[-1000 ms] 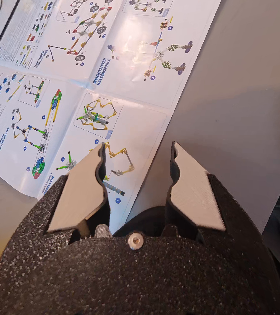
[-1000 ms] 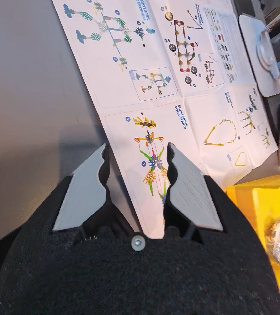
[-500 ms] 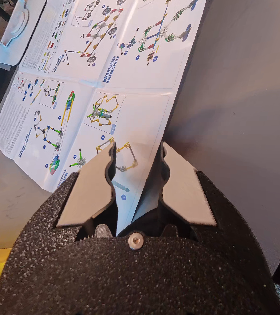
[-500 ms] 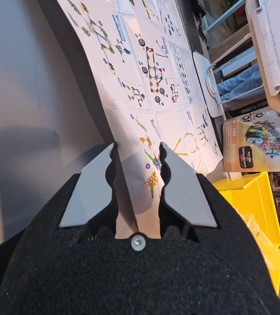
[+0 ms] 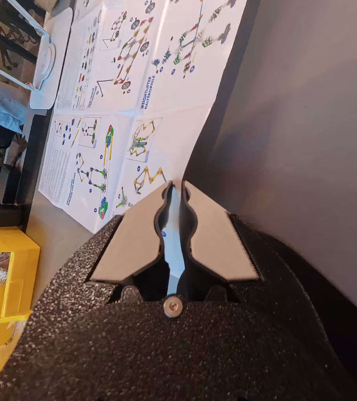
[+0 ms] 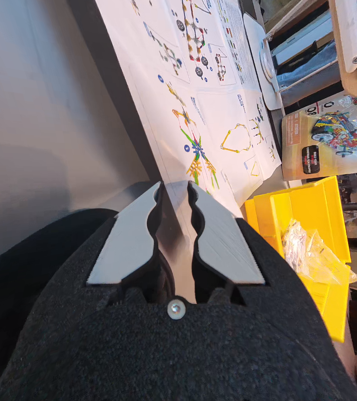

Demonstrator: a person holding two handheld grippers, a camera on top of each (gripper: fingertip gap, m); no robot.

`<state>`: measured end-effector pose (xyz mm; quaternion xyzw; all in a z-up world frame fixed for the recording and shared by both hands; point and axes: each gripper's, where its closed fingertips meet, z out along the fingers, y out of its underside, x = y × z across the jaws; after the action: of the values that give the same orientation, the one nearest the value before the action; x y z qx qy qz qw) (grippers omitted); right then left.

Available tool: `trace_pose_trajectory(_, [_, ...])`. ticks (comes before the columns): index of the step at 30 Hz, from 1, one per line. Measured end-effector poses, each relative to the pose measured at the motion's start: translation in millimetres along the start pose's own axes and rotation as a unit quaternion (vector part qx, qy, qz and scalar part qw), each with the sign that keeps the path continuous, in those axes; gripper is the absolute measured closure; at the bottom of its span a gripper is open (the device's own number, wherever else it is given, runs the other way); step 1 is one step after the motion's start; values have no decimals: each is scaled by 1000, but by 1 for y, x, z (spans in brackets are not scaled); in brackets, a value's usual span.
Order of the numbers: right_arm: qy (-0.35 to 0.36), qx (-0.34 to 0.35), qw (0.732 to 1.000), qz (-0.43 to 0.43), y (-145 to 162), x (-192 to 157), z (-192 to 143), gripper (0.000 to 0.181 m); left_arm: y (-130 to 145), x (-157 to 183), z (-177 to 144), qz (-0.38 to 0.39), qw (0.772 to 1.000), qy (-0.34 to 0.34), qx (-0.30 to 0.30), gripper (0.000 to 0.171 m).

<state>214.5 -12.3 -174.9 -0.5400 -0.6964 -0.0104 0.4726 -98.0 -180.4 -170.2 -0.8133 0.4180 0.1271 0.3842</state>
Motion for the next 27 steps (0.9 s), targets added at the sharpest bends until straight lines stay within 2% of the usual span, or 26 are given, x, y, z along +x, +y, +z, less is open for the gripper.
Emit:
trace_pose_trajectory(5, [34, -11, 999, -8, 12, 12, -2, 171, 14, -6, -2, 26, 999, 3, -28, 169])
trace_pose_trajectory(10, [51, -19, 998, 0, 22, 24, -5, 181, 31, -18, -5, -9, 999, -22, -31, 167])
trace_pose_trajectory(14, [36, -19, 999, -11, 22, 25, -5, 181, 49, -19, -5, -22, 998, -29, -46, 169])
trace_pose_trajectory(17, [-19, 9, 999, 26, 8, 14, -8, 180, 48, -14, -4, -35, 999, -16, -38, 171])
trace_pose_trajectory(18, [-55, 20, 997, 47, 1, 4, -9, 171, 47, -14, -4, -42, 998, -12, -36, 171])
trace_pose_trajectory(21, [-138, 32, 986, 90, -19, -26, -12, 126, 43, -14, -3, -90, 996, 2, -23, 171])
trace_pose_trajectory(22, [-156, 31, 983, 92, -23, -35, -12, 118, 39, -14, -4, -114, 993, 10, -12, 171])
trace_pose_trajectory(25, [-133, 27, 988, 70, -31, -40, -6, 118, 29, -14, -6, -174, 984, 44, 17, 171])
trace_pose_trajectory(27, [-91, 15, 994, 58, -28, -28, 0, 126, 22, -15, -9, -196, 978, 58, 37, 171])
